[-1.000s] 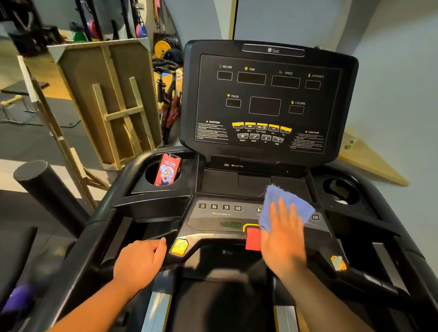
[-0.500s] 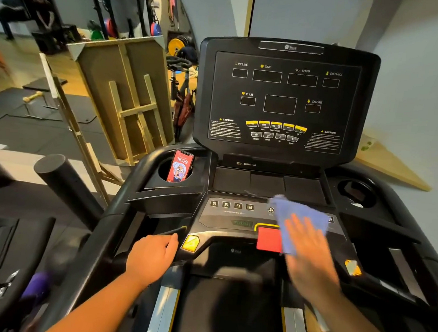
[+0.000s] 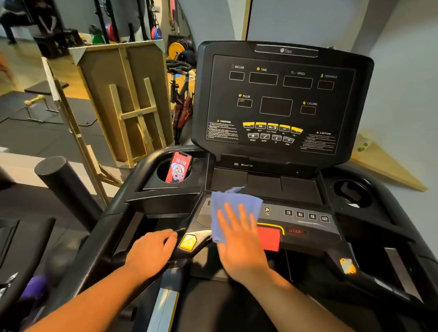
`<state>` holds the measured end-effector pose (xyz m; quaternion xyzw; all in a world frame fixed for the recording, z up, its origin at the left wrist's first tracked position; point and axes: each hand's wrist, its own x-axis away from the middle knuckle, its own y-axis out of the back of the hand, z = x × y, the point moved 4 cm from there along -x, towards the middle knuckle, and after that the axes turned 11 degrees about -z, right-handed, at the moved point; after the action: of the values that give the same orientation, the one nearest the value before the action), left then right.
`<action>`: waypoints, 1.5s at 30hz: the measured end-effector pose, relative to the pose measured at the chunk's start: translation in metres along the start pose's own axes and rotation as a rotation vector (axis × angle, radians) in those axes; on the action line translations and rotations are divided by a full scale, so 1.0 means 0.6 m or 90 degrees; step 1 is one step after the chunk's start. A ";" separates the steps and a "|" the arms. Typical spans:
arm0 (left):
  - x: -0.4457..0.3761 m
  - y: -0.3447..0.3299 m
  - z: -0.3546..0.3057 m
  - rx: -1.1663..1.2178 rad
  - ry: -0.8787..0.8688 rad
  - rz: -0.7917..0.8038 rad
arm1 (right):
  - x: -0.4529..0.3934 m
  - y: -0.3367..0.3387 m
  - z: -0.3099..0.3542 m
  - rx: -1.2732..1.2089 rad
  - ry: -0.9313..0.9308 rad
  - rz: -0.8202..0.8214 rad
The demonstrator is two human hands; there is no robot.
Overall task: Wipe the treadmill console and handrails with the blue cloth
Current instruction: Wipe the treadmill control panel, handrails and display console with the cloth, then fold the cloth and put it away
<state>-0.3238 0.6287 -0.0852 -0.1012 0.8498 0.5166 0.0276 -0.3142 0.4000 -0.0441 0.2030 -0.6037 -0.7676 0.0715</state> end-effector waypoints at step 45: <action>-0.040 0.087 -0.319 0.866 0.171 0.326 | 0.072 0.206 -0.146 -1.004 -0.442 -0.063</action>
<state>-0.2999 0.4863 0.0528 0.0775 0.9753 -0.1512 -0.1412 -0.3350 0.2741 0.0476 -0.1259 0.1272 -0.9834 -0.0309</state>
